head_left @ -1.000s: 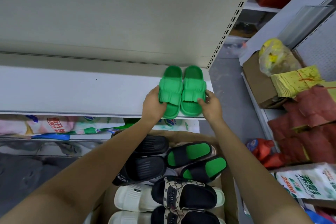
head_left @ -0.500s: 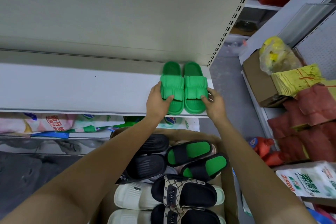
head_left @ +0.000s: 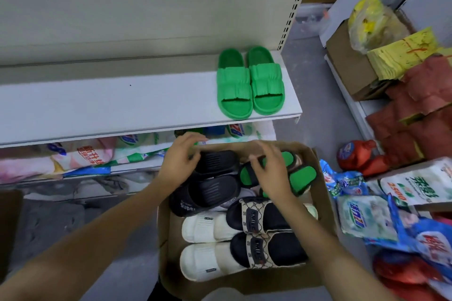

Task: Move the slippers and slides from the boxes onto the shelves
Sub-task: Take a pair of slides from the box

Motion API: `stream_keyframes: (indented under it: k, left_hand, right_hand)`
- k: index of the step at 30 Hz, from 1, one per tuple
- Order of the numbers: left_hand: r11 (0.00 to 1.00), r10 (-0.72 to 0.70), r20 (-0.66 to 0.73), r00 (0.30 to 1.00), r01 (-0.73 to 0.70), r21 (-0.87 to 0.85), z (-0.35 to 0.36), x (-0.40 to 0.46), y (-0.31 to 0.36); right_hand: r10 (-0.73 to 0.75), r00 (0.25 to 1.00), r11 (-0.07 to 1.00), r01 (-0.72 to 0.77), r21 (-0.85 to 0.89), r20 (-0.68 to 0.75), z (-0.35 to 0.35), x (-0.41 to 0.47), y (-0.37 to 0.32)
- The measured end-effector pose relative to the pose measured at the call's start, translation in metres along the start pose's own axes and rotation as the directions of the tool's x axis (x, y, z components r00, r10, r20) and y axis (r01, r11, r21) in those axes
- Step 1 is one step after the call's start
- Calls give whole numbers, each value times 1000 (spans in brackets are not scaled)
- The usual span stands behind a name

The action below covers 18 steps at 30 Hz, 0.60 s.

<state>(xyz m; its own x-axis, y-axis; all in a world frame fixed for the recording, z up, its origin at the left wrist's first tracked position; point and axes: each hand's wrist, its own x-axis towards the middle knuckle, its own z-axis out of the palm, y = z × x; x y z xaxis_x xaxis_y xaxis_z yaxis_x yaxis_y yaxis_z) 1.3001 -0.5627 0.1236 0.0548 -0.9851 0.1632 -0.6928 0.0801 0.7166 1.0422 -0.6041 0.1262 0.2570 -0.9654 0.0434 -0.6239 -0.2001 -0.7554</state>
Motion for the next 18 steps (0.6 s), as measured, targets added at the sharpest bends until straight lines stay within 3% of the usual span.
stream_keyframes:
  k: [4,9,15,18]
  left_hand:
    - [973,-229,169,959,222,57,10,-41,-67]
    - [902,-424,344,838,425,77,29,-49,-128]
    - [927,-370,456,810,352,127,49,-45,-164]
    - [929,-366,493,789,343,140,57,-38,-177]
  right_hand:
    - [286,937,948,-307,84,198,69,-72,7]
    - [590,723,750,-655,87,360,138,-115,3]
    - [717,650,660,-749,55,252,194,-119,-2]
    - [815,548,527,-836,151,191,210,-111,3]
